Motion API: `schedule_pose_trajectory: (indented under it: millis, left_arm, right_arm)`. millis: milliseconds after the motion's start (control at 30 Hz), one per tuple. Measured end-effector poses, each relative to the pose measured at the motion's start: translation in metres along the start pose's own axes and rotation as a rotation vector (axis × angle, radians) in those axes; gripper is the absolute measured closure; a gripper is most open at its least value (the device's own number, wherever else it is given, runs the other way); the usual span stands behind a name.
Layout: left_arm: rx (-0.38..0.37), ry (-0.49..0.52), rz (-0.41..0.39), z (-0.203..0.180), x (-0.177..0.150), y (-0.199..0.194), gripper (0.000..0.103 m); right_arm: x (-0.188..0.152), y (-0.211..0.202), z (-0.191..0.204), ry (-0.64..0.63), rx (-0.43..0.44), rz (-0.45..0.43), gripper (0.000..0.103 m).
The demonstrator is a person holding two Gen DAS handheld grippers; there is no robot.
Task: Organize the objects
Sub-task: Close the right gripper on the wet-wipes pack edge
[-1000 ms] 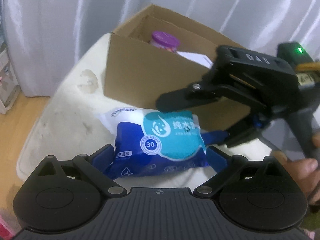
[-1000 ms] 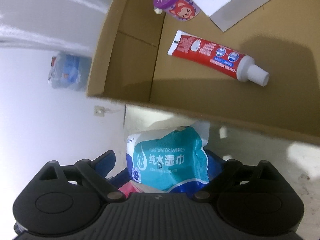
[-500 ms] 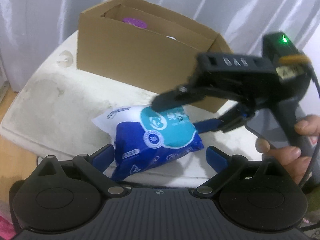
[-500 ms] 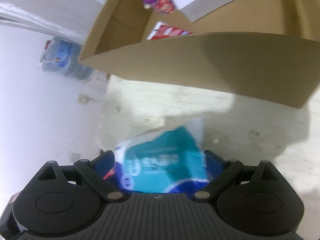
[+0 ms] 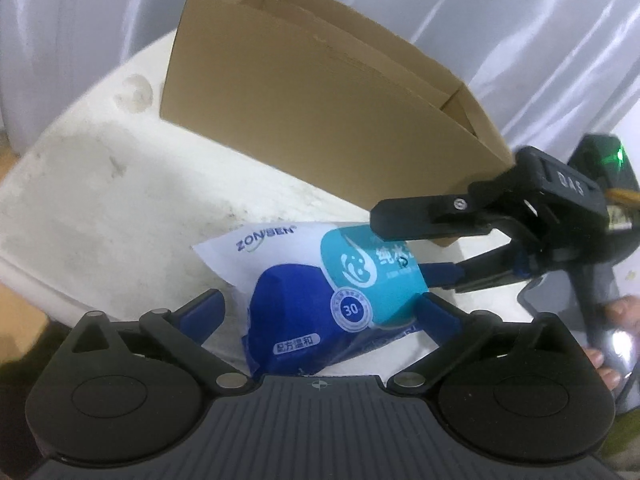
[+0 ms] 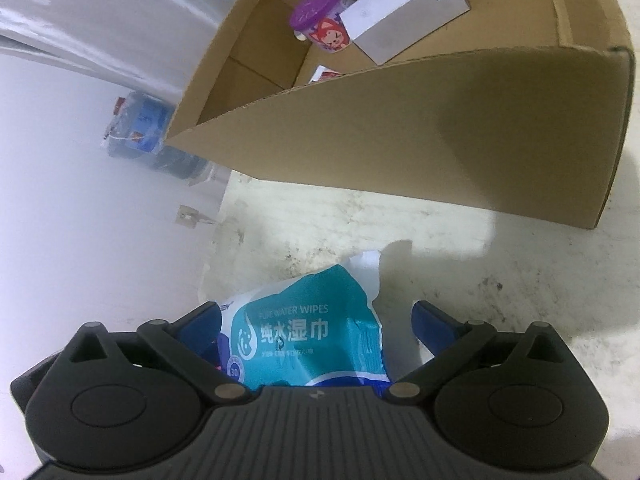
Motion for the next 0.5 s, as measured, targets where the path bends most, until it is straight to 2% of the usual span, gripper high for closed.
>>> schedule_pose_trajectory:
  millis: [100, 500]
  left_arm:
    - [-0.025, -0.047, -0.008, 0.0065, 0.0011, 0.0018, 0.000]
    - [-0.040, -0.015, -0.001, 0.0063, 0.0008, 0.0036, 0.000]
  right_arm:
    - [-0.0015, -0.0013, 0.0006, -0.011, 0.009, -0.009, 0.000]
    - [-0.0049, -0.0043, -0.0025, -0.010, 0.036, -0.036, 0.000]
Point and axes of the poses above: each gripper's, at about its wrist camera, not at the fingertips, and y roughly the way its jaws point, z to its left, x to its top, the point moved 3 cm from there along y, roughly the way its jaws point, and after that the axes turned 3 degrees about -y, right-handed, at the moved point
